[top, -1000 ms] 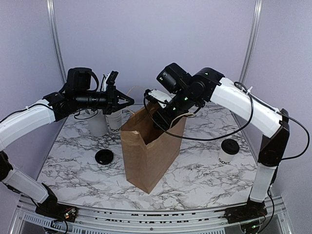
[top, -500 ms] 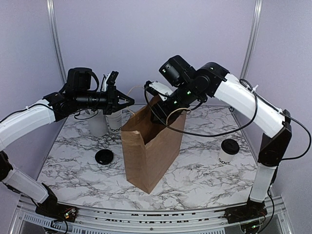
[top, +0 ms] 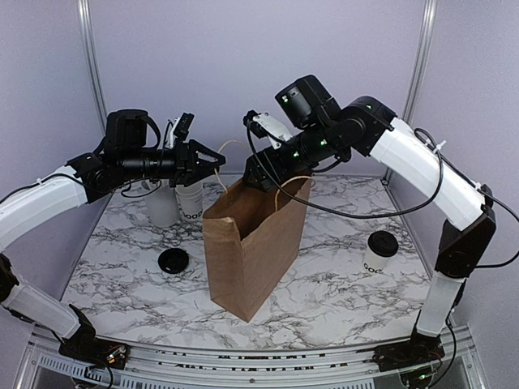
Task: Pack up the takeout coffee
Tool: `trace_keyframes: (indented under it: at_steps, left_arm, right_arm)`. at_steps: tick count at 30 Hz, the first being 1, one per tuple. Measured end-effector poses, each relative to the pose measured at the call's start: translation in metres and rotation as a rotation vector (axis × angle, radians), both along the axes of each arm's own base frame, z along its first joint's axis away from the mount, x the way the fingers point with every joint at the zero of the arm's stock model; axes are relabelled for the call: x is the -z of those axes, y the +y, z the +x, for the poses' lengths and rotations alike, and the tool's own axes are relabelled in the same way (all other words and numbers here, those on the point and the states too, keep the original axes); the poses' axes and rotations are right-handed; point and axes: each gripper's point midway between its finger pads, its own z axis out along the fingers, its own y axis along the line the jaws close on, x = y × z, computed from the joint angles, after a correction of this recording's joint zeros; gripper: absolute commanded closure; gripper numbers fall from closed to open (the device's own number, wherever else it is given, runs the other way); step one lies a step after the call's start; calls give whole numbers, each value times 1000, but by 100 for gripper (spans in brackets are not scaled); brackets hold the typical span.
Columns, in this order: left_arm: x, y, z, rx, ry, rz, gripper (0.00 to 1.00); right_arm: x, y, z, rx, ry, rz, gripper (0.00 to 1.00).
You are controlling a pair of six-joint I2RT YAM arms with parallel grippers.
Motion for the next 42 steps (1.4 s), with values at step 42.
trace_keyframes:
  at_steps: [42]
  left_arm:
    - [222, 85, -56, -251, 186, 553, 1]
  right_arm:
    - [16, -235, 66, 728, -185, 358, 0]
